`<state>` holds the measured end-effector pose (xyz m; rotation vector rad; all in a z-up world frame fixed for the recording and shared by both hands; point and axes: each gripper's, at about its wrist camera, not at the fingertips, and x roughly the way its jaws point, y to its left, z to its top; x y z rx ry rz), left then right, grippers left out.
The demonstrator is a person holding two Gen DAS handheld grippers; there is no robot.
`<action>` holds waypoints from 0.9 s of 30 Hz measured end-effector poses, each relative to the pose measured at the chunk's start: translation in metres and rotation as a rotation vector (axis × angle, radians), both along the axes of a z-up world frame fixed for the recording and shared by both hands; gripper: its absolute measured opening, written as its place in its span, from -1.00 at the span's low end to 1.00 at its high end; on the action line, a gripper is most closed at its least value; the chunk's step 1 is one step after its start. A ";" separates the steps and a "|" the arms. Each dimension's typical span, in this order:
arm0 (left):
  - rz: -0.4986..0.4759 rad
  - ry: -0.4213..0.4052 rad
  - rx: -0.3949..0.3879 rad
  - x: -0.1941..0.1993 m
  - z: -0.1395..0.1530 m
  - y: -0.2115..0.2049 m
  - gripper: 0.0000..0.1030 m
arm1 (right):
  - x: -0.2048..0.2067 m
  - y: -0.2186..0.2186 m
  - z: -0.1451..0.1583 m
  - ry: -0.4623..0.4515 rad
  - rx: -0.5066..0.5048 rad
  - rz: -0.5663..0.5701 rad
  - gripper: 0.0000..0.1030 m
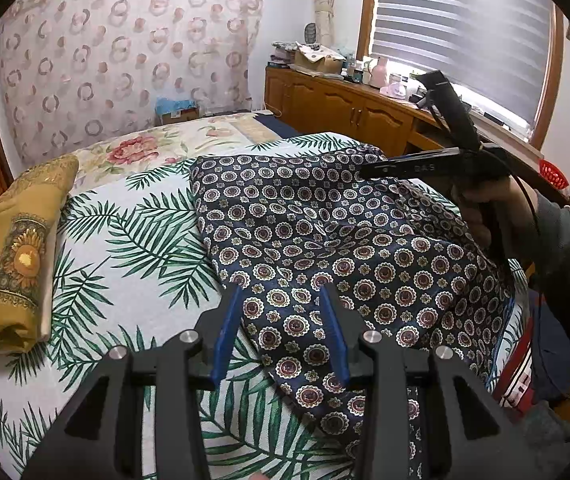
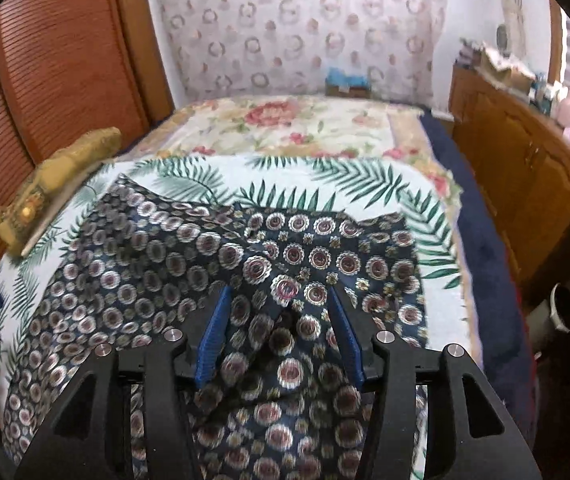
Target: Fold small clothes
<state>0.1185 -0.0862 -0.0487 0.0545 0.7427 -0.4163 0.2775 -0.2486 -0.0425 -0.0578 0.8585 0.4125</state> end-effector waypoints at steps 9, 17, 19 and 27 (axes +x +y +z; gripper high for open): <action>0.002 0.008 -0.009 -0.002 -0.003 0.000 -0.24 | -0.002 0.005 0.006 -0.039 -0.008 0.099 -0.93; -0.004 0.011 -0.018 -0.005 -0.004 0.000 -0.22 | 0.025 -0.015 0.059 -0.145 -0.048 0.001 -0.98; -0.007 0.011 -0.019 -0.006 -0.004 -0.001 -0.22 | 0.038 -0.018 0.067 -0.154 -0.078 -0.044 -0.98; -0.028 0.027 -0.027 -0.007 -0.008 -0.010 -0.21 | 0.042 -0.023 0.064 -0.158 -0.220 -0.152 -0.06</action>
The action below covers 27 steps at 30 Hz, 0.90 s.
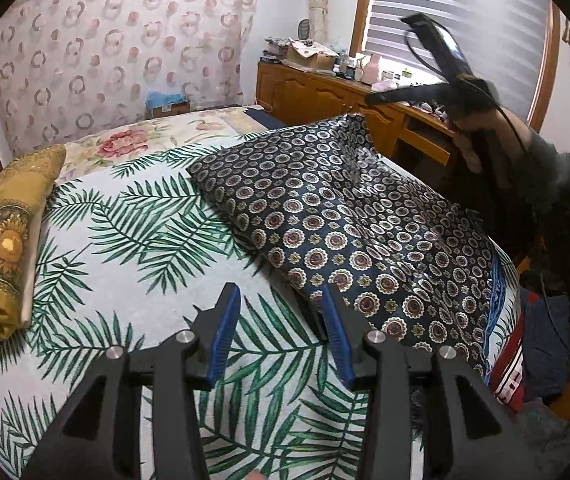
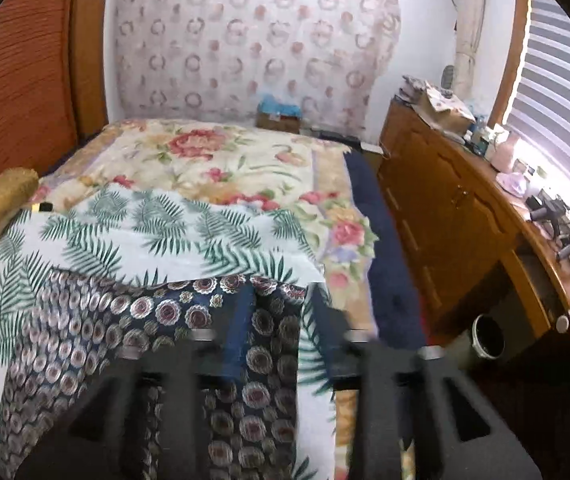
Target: Fold small clothes
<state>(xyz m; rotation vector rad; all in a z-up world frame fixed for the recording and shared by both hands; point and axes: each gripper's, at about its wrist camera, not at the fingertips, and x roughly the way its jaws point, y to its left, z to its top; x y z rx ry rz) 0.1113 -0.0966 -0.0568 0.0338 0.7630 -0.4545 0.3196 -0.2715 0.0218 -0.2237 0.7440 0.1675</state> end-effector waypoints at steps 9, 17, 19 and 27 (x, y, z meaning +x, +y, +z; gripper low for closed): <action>-0.050 0.012 -0.018 -0.006 0.006 -0.020 -0.21 | -0.097 -0.030 -0.046 0.082 0.010 0.064 -0.06; -0.113 0.073 -0.001 -0.003 -0.003 -0.051 -0.21 | -0.155 -0.065 -0.076 0.115 0.064 0.018 -0.06; -0.118 0.091 0.013 -0.003 -0.009 -0.056 -0.21 | -0.161 -0.069 -0.078 0.114 0.067 0.003 -0.06; -0.092 0.159 0.023 -0.001 -0.028 -0.049 -0.21 | -0.180 -0.073 -0.085 0.137 0.147 0.057 -0.68</action>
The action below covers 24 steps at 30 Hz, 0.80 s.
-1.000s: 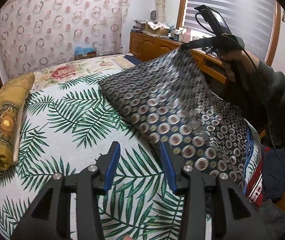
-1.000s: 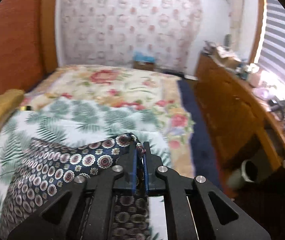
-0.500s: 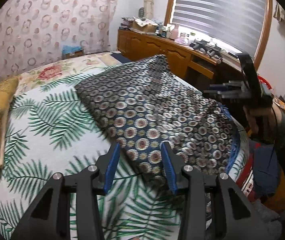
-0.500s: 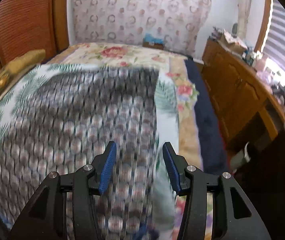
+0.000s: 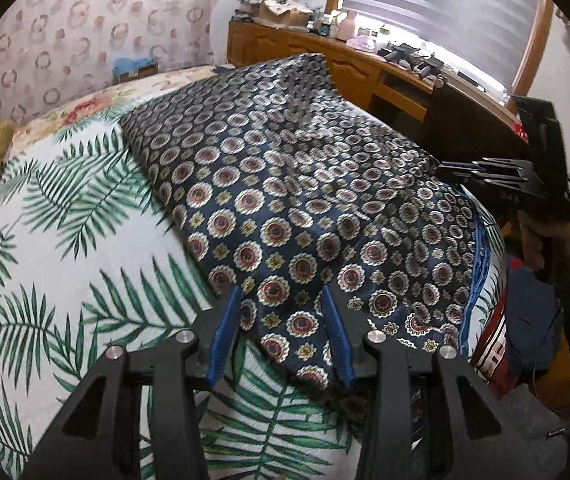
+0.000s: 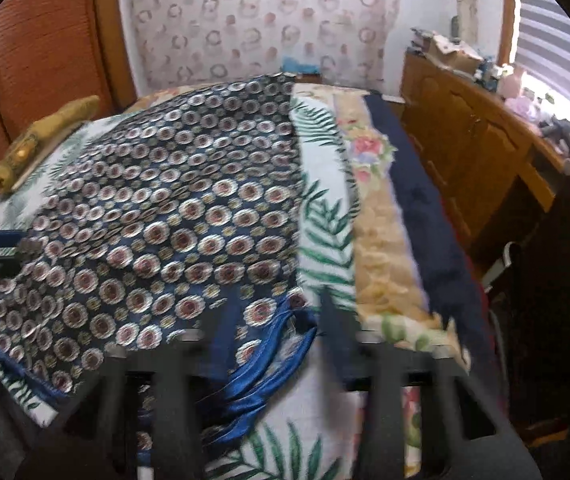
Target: Fold small clothes
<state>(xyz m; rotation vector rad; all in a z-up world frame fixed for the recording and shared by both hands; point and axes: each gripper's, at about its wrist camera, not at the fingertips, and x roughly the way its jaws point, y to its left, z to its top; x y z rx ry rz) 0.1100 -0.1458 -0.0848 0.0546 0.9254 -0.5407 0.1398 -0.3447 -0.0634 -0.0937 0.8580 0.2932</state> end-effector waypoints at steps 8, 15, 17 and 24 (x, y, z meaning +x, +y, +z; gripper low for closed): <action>0.014 0.027 -0.017 -0.007 -0.004 0.007 -0.21 | -0.022 0.001 0.013 -0.040 -0.019 0.021 -0.94; -0.013 0.062 -0.050 -0.020 -0.003 0.007 -0.21 | -0.028 0.001 0.015 -0.054 -0.032 -0.020 -0.61; -0.031 0.088 -0.069 -0.026 -0.002 0.008 -0.21 | -0.030 0.002 0.012 -0.043 -0.042 -0.026 -0.15; -0.066 0.101 -0.071 -0.044 -0.002 0.007 -0.21 | -0.038 0.005 0.000 -0.005 -0.040 -0.033 0.08</action>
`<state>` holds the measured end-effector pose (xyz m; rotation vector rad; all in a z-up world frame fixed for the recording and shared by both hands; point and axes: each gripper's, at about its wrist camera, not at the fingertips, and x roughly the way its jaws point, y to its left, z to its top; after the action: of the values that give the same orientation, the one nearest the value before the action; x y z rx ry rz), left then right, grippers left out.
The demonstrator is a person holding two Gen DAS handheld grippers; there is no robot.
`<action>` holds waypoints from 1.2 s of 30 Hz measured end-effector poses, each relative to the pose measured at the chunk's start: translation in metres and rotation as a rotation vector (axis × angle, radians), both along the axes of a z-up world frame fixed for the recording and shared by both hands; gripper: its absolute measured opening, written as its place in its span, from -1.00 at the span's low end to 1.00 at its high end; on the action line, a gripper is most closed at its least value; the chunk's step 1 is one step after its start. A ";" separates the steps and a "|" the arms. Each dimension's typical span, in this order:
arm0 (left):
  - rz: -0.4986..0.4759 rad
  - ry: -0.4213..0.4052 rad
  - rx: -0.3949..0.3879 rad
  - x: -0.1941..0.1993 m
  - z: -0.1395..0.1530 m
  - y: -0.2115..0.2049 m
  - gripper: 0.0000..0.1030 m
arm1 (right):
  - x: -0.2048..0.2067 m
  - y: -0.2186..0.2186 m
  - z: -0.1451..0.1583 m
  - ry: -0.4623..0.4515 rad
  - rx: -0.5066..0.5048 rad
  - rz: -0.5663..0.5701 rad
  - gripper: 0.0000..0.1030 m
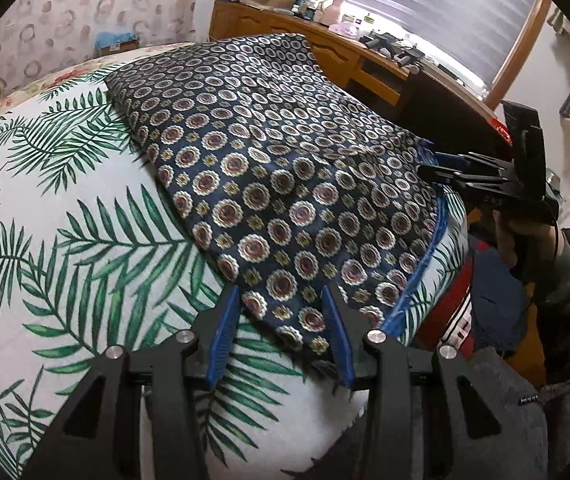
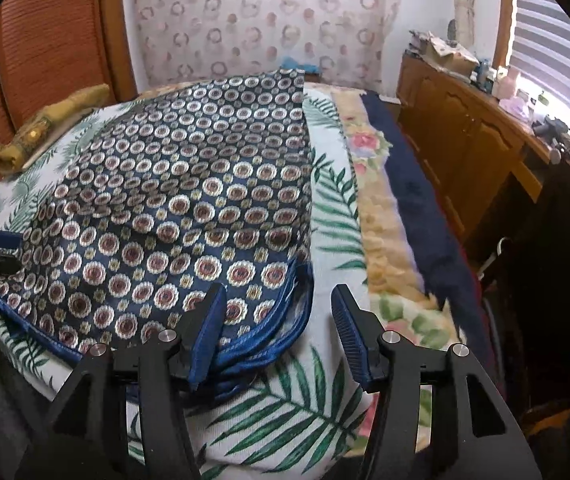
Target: Fold small clothes
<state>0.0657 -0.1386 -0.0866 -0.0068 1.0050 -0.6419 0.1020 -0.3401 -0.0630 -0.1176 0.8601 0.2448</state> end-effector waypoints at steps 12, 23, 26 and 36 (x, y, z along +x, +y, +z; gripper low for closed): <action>-0.019 0.010 -0.127 -0.002 0.002 0.005 -0.81 | -0.017 0.011 -0.006 0.020 0.081 0.057 -0.58; 0.032 -0.141 -0.229 0.005 0.047 0.020 -0.98 | -0.019 0.007 0.015 -0.031 0.195 0.082 -0.96; 0.052 -0.174 -0.247 0.015 0.059 0.022 -0.99 | -0.016 0.005 0.031 -0.073 0.219 0.078 -0.96; 0.159 -0.222 -0.252 0.098 0.079 0.051 -0.99 | 0.047 0.018 0.082 -0.221 0.265 0.076 -0.97</action>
<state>0.1639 -0.0871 -0.0077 -0.2302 0.6977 -0.6053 0.1493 -0.3222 0.0188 0.0698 0.5984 0.4074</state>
